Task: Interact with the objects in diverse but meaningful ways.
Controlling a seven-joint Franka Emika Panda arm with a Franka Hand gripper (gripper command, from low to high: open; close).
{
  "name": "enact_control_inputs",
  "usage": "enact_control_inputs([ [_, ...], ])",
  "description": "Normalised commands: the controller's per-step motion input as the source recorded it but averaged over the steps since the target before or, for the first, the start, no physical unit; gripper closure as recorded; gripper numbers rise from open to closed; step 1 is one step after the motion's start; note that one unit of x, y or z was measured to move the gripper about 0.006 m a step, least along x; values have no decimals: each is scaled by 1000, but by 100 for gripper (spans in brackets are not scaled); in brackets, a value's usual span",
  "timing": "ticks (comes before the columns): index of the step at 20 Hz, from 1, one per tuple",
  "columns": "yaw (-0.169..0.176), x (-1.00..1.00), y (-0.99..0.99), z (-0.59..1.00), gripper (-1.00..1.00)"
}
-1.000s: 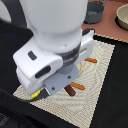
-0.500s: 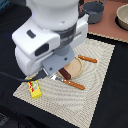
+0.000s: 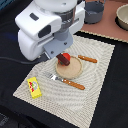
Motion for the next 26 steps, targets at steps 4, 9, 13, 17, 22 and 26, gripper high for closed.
enact_control_inputs([
  [4, 49, -676, 435, -181, 100],
  [9, 14, -662, 259, -313, 100],
  [13, 21, -729, 121, -394, 100],
  [17, 101, -724, 122, -379, 100],
  [22, 154, -778, 166, -285, 100],
  [26, 110, -828, 127, -233, 100],
])
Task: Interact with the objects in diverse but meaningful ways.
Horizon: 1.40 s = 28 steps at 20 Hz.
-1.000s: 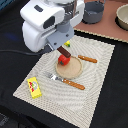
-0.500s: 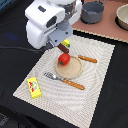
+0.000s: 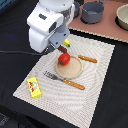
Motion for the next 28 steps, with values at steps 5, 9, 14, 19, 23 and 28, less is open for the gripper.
enact_control_inputs([
  [5, 87, -907, 96, -238, 100],
  [9, 115, -932, 99, -317, 100],
  [14, 97, -948, 36, -393, 100],
  [19, 73, -635, 0, -395, 100],
  [23, 36, -434, 0, -382, 100],
  [28, 23, -269, 0, -365, 100],
])
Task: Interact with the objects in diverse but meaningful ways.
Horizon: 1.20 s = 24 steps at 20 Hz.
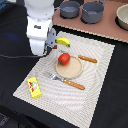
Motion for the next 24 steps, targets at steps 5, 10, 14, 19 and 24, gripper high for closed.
enact_control_inputs([
  [5, -19, 137, 0, -150, 100],
  [10, -47, 230, 0, -144, 100],
  [14, 0, 8, 17, -256, 100],
  [19, 33, -231, 289, -42, 100],
  [24, 35, -259, 311, -7, 100],
])
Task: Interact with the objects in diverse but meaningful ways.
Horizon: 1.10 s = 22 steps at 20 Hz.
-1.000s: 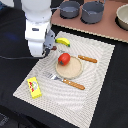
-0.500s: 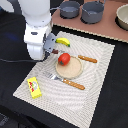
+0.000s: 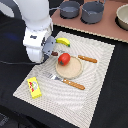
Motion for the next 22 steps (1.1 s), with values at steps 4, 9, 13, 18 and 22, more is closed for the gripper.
enact_control_inputs([
  [4, 20, -89, 166, -126, 100],
  [9, 7, -65, 102, -206, 100],
  [13, 6, -76, 101, -231, 100],
  [18, 7, -87, 115, -205, 100],
  [22, 5, -85, 96, -180, 100],
])
